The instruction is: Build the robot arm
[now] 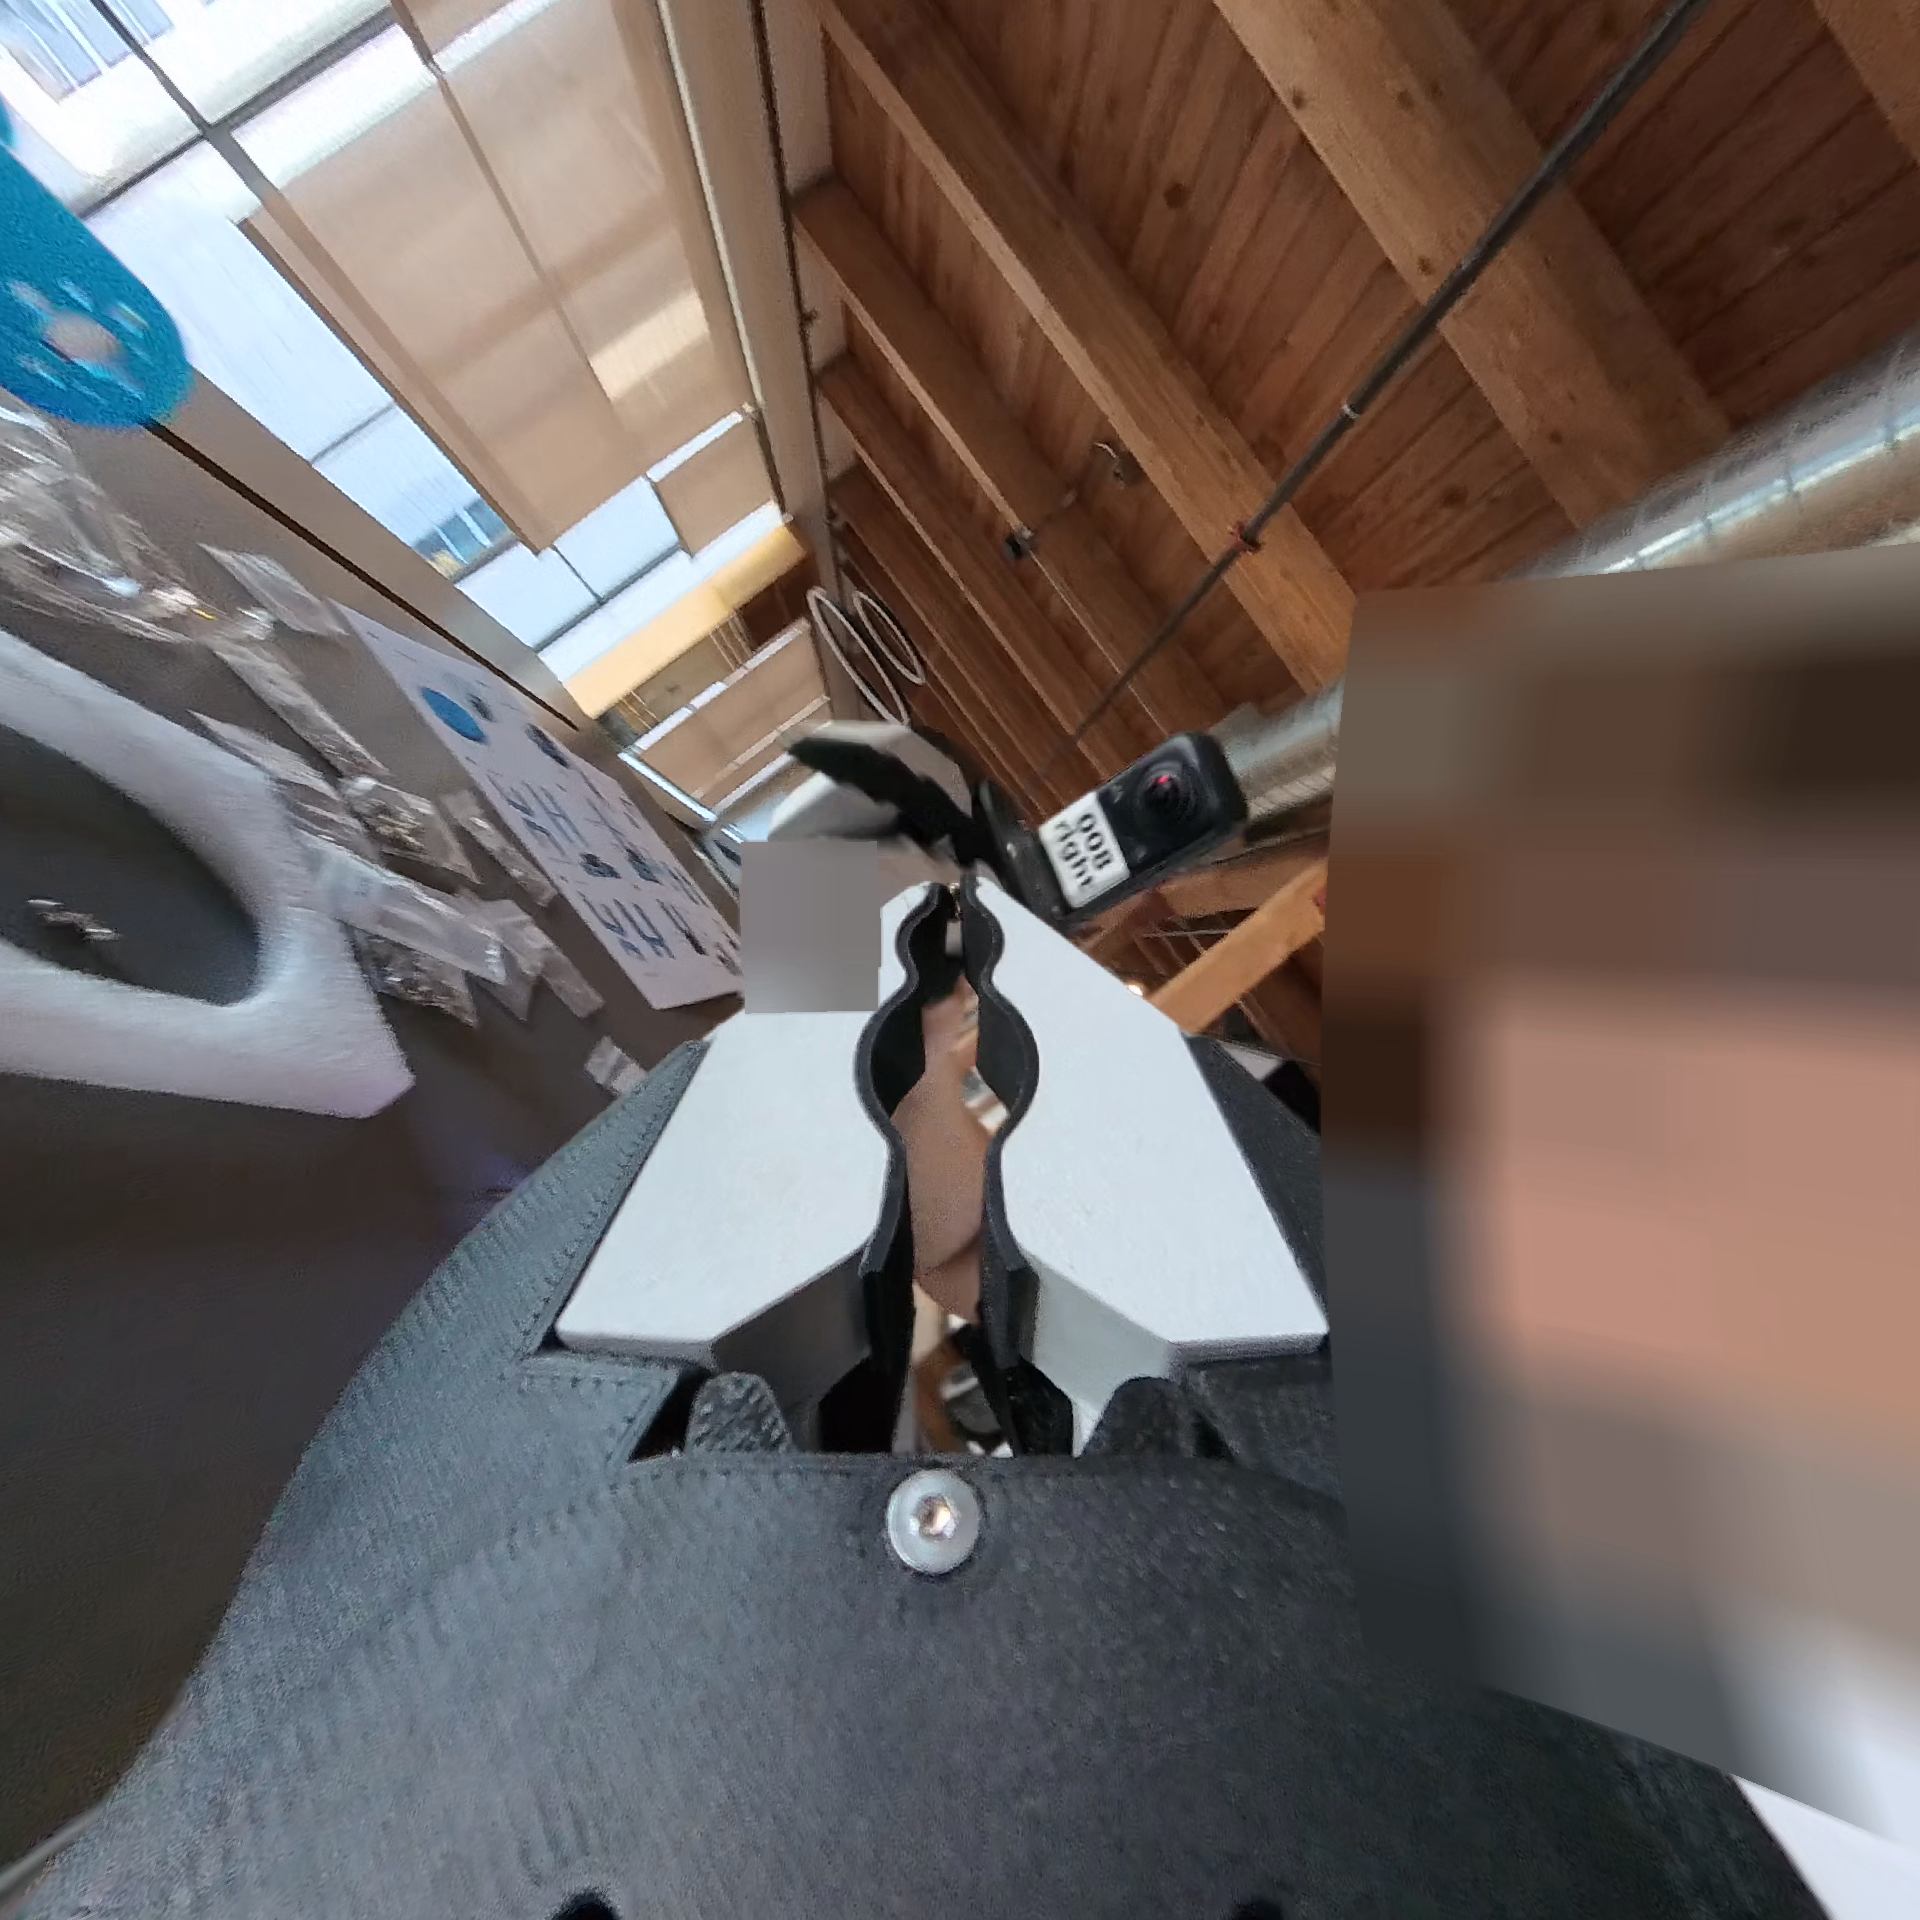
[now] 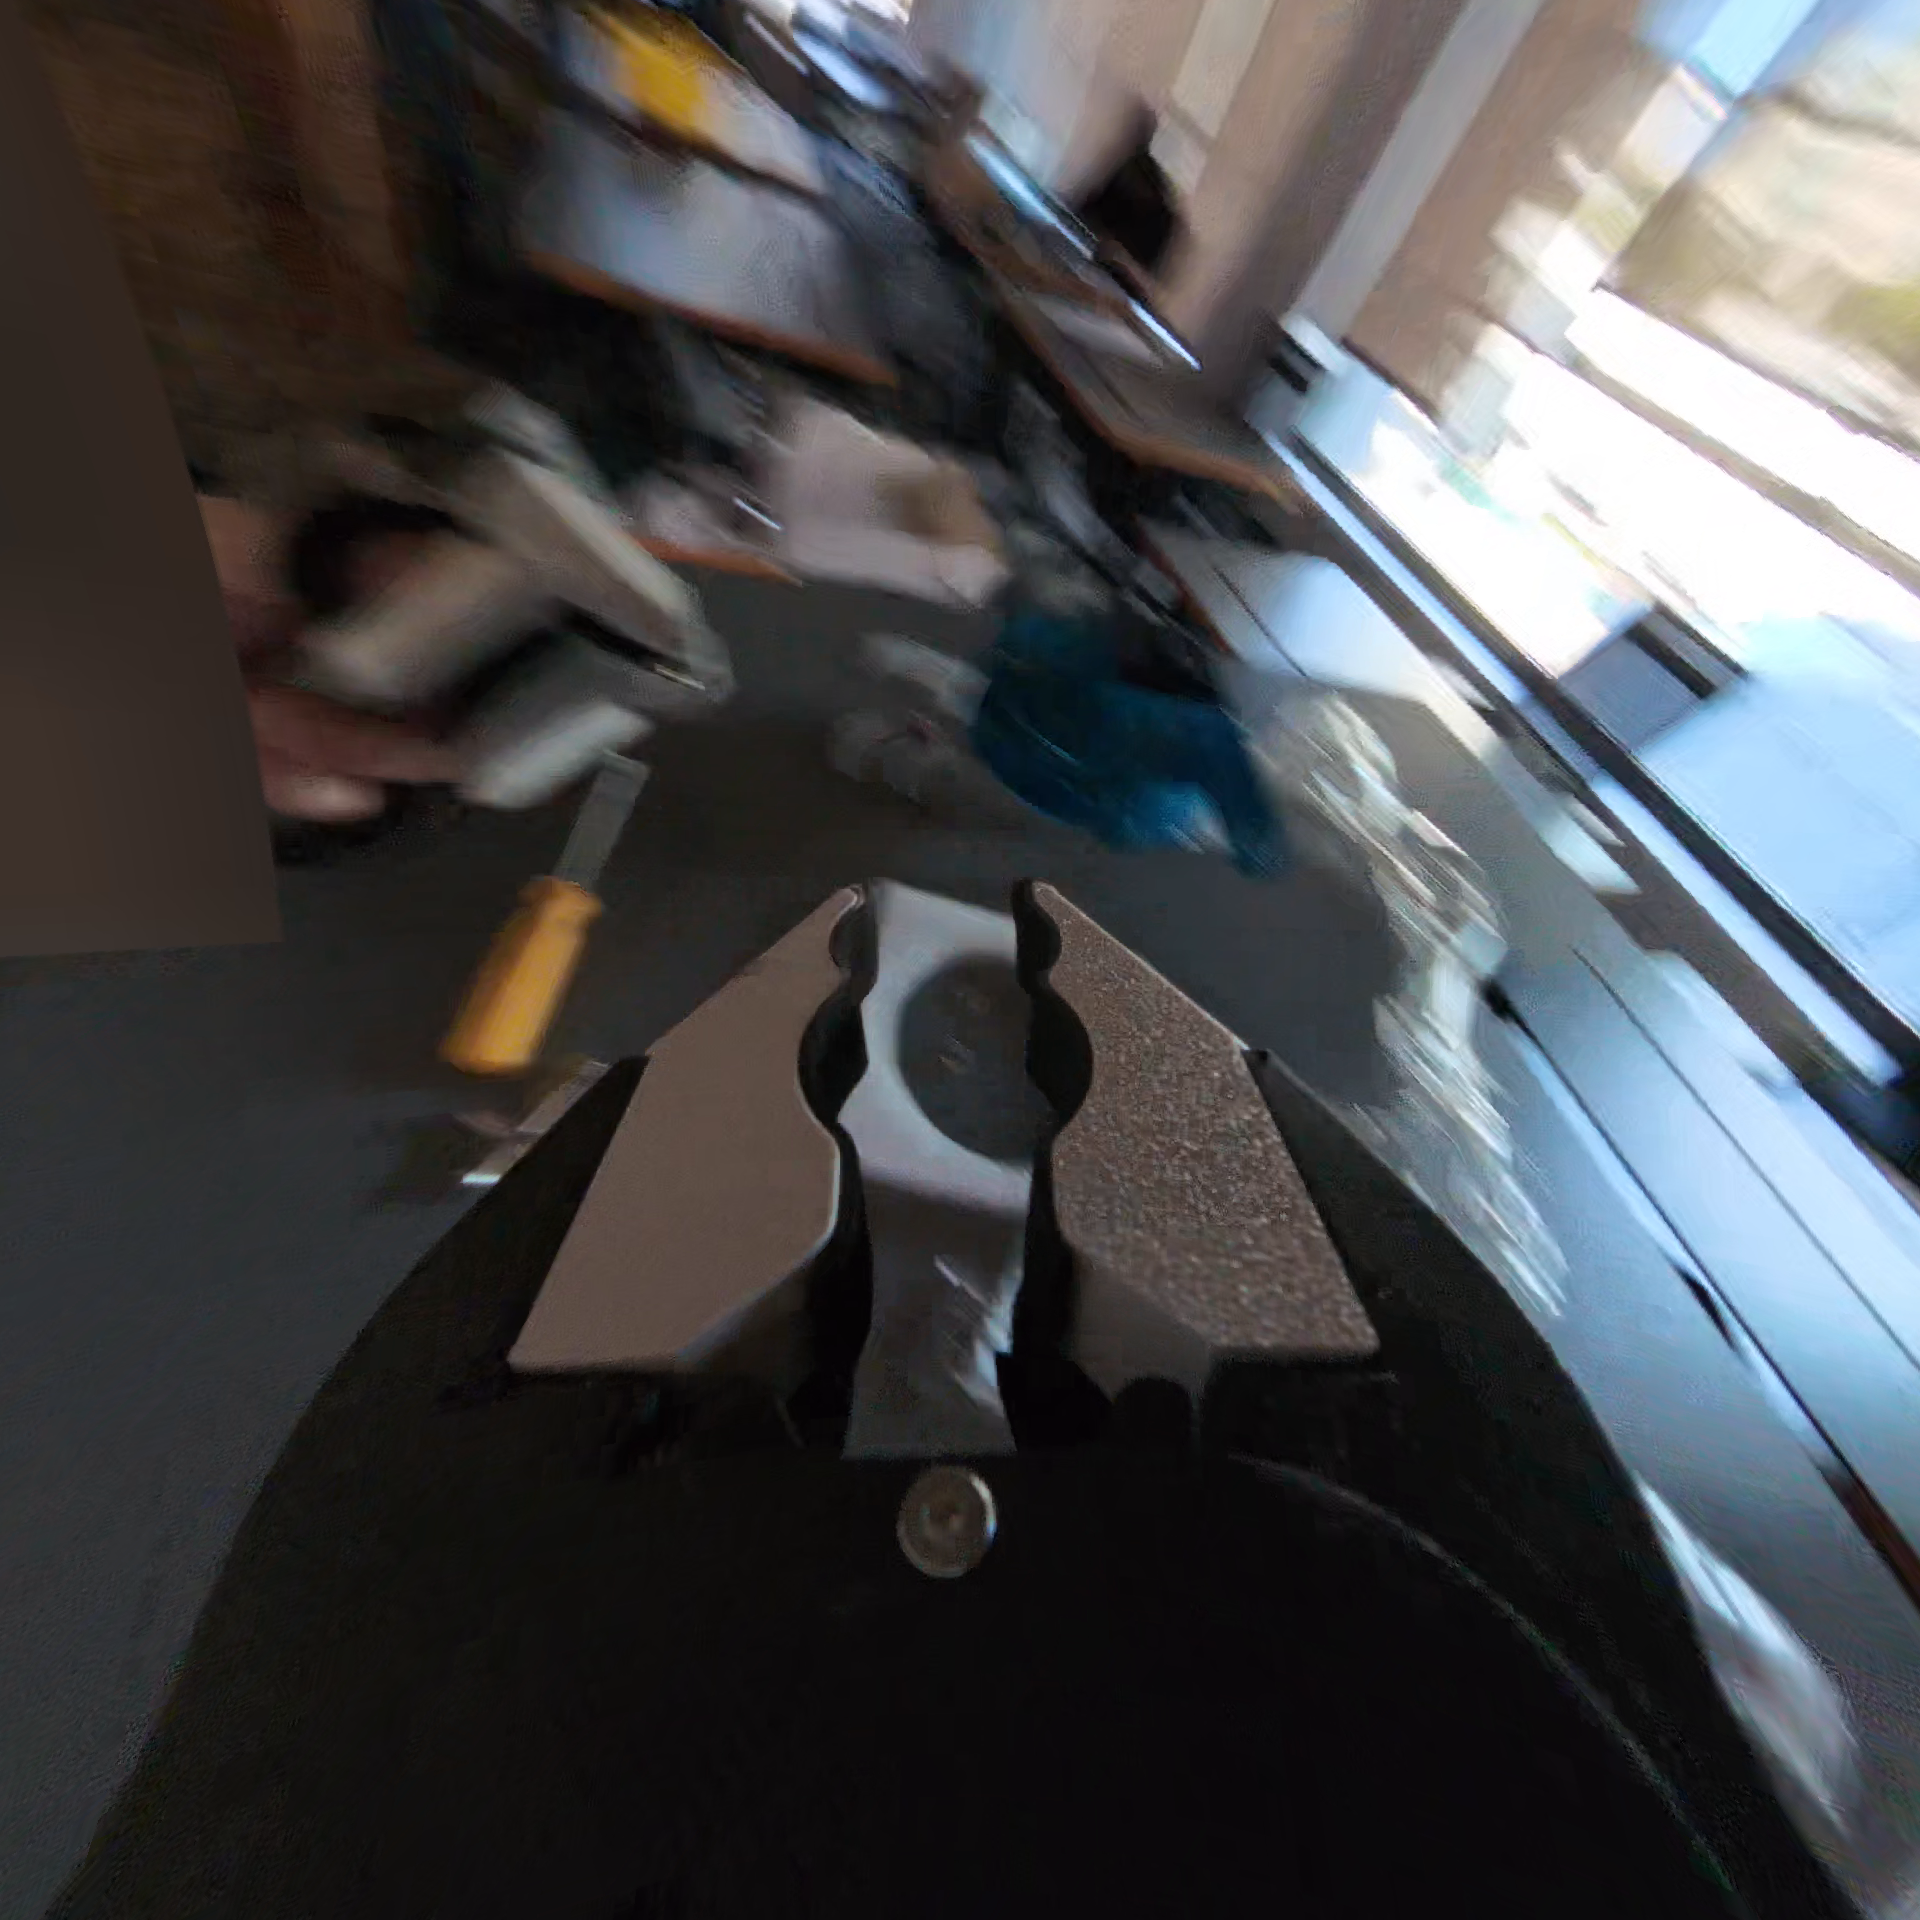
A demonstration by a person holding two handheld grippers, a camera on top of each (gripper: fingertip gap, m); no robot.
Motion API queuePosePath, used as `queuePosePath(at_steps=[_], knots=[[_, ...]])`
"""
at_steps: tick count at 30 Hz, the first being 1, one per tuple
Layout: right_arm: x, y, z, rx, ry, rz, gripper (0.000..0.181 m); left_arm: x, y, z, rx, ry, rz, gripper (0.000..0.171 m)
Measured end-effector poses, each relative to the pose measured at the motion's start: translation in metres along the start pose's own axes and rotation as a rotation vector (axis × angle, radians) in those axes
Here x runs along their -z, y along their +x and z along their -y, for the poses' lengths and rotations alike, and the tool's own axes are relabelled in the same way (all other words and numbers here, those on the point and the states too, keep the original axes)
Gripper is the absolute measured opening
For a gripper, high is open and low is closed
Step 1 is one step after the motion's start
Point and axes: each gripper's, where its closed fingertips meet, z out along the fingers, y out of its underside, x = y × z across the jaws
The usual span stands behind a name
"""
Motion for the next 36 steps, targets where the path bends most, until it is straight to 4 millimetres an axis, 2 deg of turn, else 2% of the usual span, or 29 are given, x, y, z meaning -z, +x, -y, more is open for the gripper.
queuePosePath(at_steps=[1,2,3,7,9,12,20,22,23,25,27,31,33,36], knots=[[0.004,0.03,-0.02,-0.018,-0.16,-0.181,0.025,0.006,-0.002,0.004,-0.028,0.01,0.034,0.0],[0.013,0.05,-0.041,-0.013,-0.333,-0.309,0.027,0.012,-0.005,0.008,-0.06,0.021,0.074,0.0],[0.023,0.062,-0.053,-0.006,-0.446,-0.389,0.029,0.019,-0.007,0.013,-0.097,0.035,0.121,0.0],[0.047,0.093,-0.052,0.082,-0.517,-0.593,0.017,0.036,-0.013,0.029,-0.26,0.044,0.302,0.0],[0.053,0.099,-0.052,0.135,-0.545,-0.643,0.017,0.036,-0.008,0.033,-0.308,0.041,0.335,0.001],[0.055,0.098,-0.051,0.149,-0.541,-0.647,0.017,0.034,-0.002,0.036,-0.346,0.043,0.354,0.0],[0.054,0.097,-0.052,0.179,-0.56,-0.648,0.021,0.033,-0.003,0.028,-0.342,0.026,0.357,0.001],[0.047,0.088,-0.058,0.155,-0.567,-0.578,0.028,0.035,-0.005,0.027,-0.338,0.026,0.362,0.0],[0.042,0.077,-0.06,0.134,-0.547,-0.497,0.03,0.037,-0.004,0.026,-0.335,0.024,0.362,0.0],[0.035,0.041,-0.065,0.019,-0.458,-0.256,0.037,0.04,-0.001,0.023,-0.332,0.02,0.36,0.0],[0.043,0.001,-0.075,-0.076,-0.422,-0.025,0.044,0.045,0.0,0.018,-0.344,0.006,0.38,0.0],[0.056,-0.054,-0.091,-0.28,-0.38,0.219,0.049,0.051,0.003,0.01,-0.351,-0.001,0.387,0.0],[0.056,-0.066,-0.103,-0.337,-0.424,0.274,0.049,0.049,0.005,0.007,-0.344,-0.008,0.367,0.0],[0.056,-0.066,-0.126,-0.321,-0.504,0.292,0.045,0.045,0.008,0.002,-0.344,-0.025,0.347,0.0]])
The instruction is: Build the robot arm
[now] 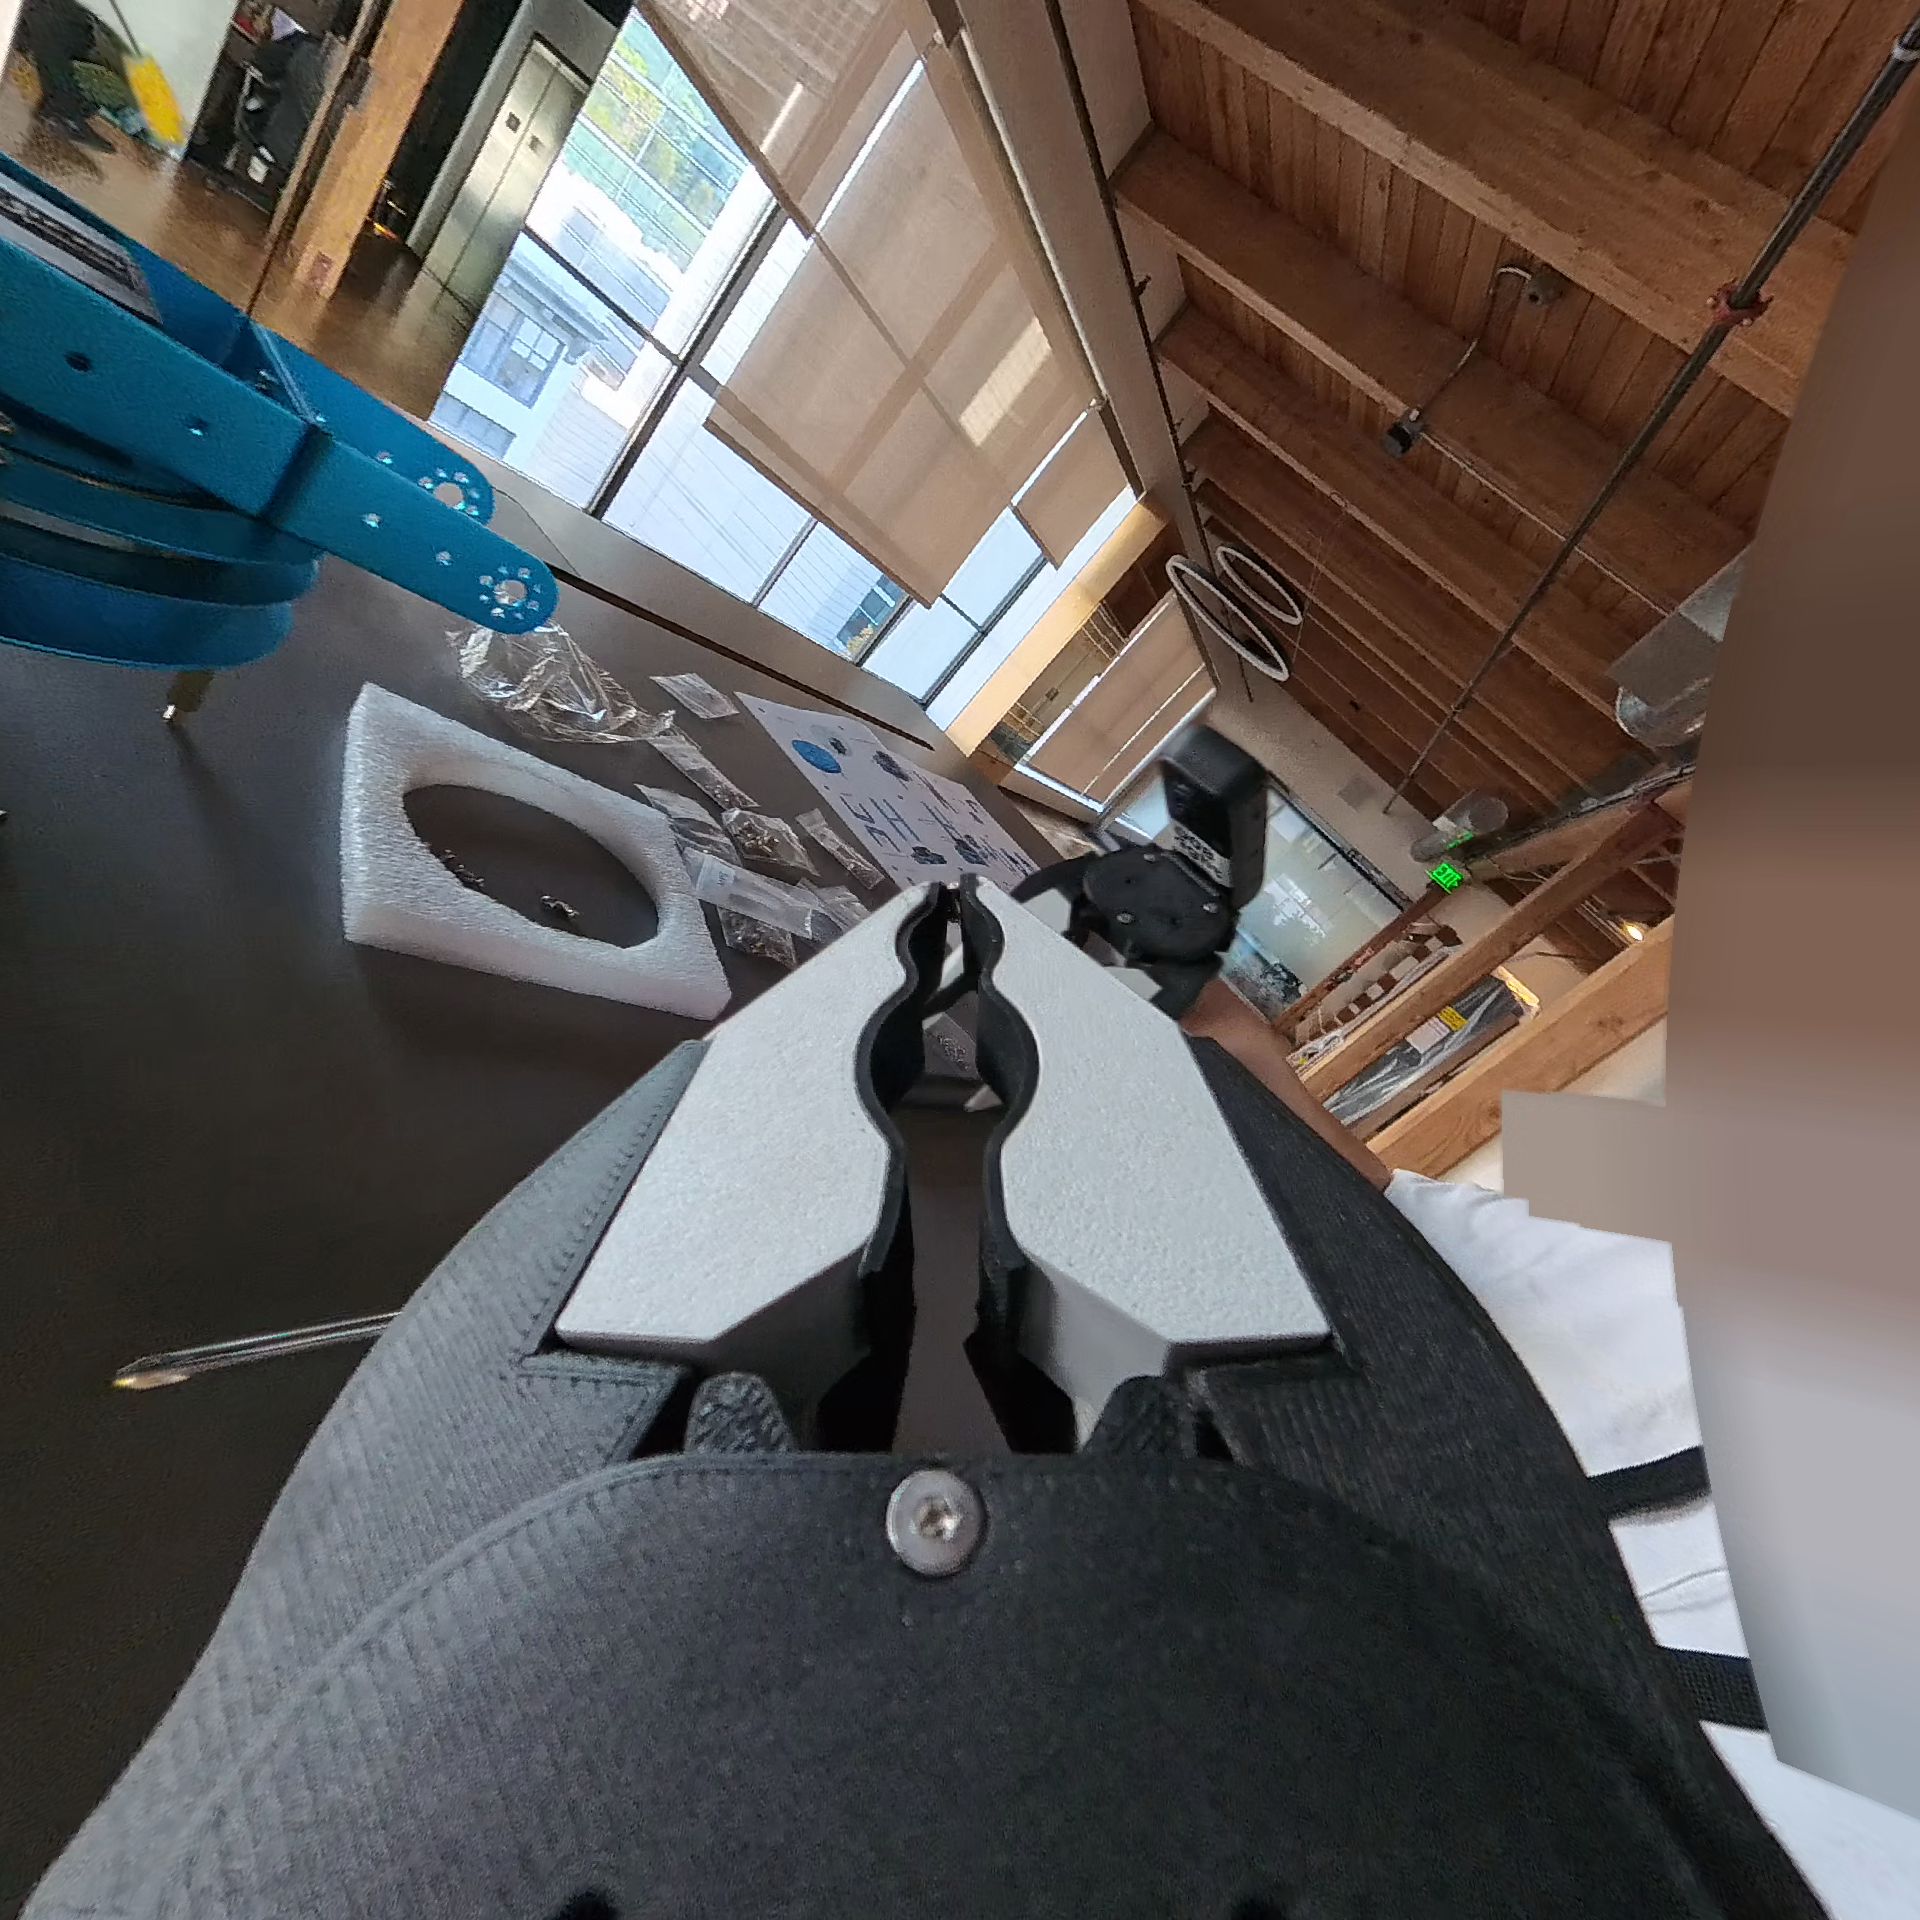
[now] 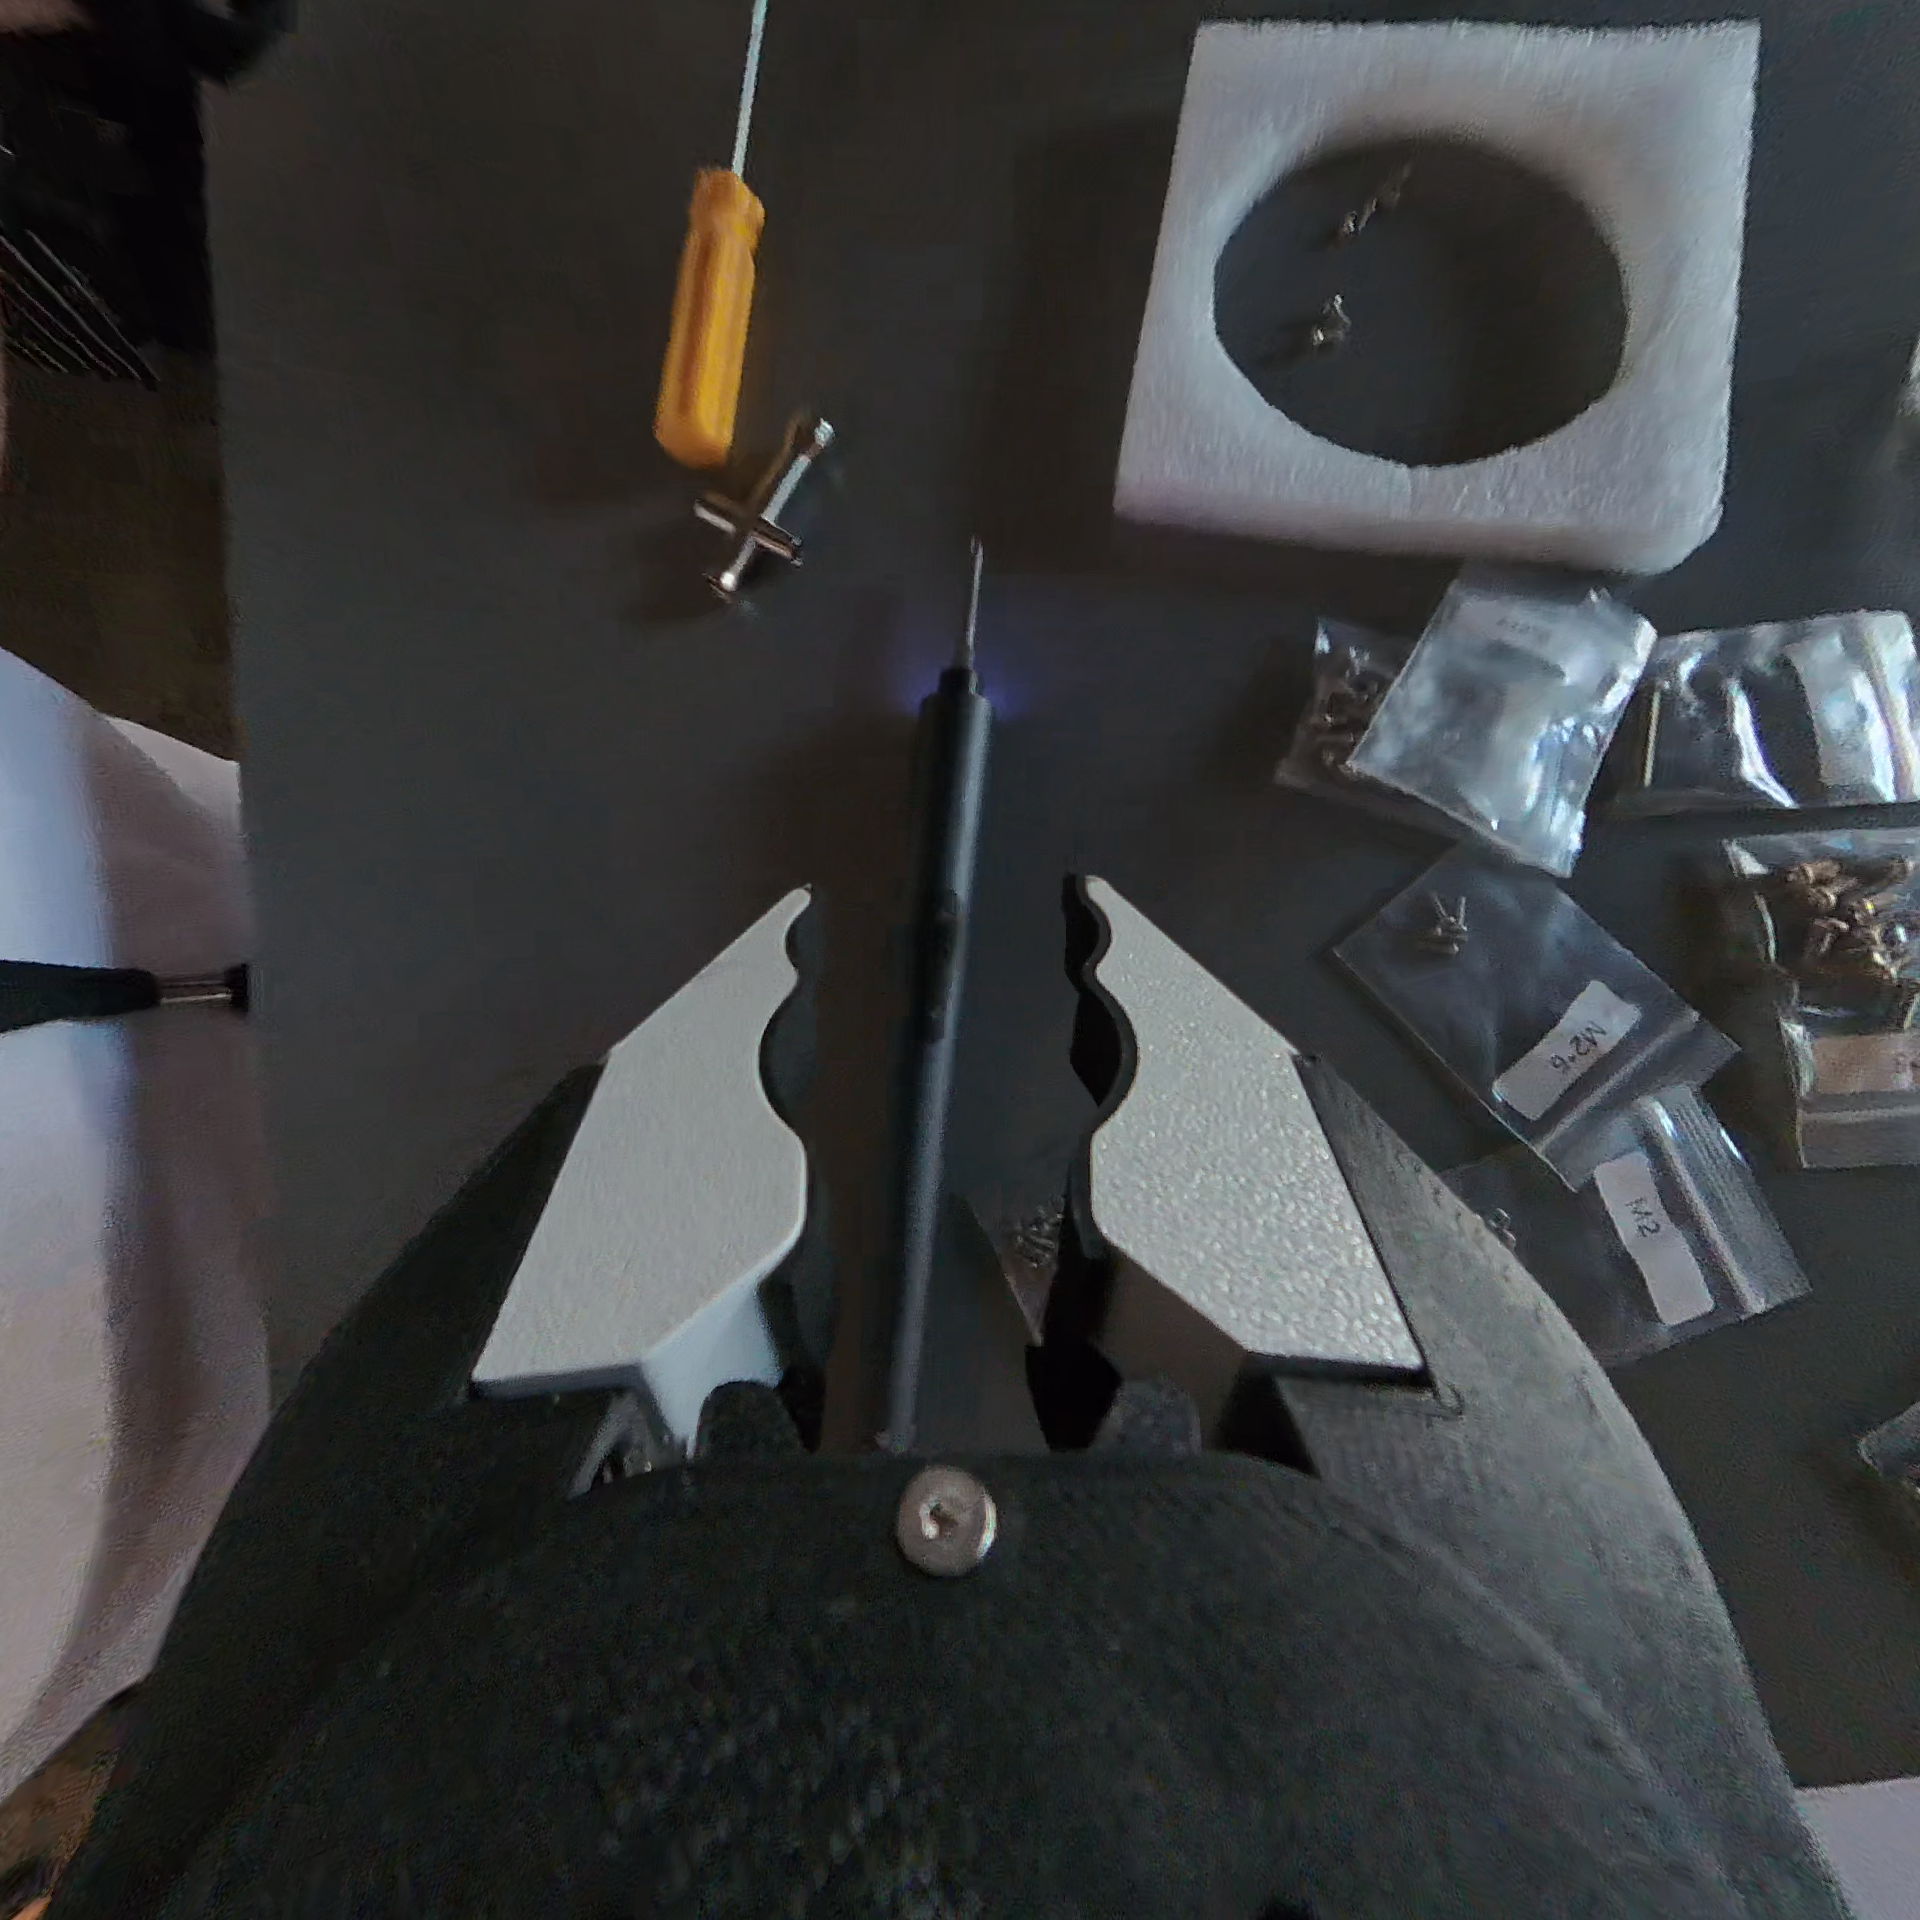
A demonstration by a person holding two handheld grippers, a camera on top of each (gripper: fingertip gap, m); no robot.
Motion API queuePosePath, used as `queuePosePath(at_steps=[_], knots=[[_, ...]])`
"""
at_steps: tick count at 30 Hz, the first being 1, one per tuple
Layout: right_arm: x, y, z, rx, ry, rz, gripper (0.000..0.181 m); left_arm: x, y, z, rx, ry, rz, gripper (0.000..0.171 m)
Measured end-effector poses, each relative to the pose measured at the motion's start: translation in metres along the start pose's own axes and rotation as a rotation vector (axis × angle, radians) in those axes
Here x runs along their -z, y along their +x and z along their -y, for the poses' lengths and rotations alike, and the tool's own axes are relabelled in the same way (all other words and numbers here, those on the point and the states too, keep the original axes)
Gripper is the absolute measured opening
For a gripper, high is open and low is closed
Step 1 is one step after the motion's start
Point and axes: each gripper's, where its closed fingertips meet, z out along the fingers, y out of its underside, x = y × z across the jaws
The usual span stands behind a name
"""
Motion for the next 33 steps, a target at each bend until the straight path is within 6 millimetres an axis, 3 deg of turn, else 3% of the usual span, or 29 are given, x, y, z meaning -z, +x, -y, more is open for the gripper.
queuePosePath(at_steps=[6,16,25,33], knots=[[-0.005,0.002,0.001,-0.147,0.036,0.172,0.036,-0.008,0.008,-0.008,-0.001,-0.028,-0.032,0.0],[-0.01,-0.009,-0.004,-0.175,0.012,0.295,0.027,-0.008,0.02,-0.013,0.002,-0.044,-0.055,0.0],[-0.013,-0.018,-0.005,-0.147,-0.029,0.281,0.017,-0.007,0.027,-0.017,0.006,-0.045,-0.071,0.0],[0.002,-0.018,0.006,-0.205,0.042,0.29,0.026,-0.005,0.029,-0.017,0.013,-0.038,-0.08,0.0]])
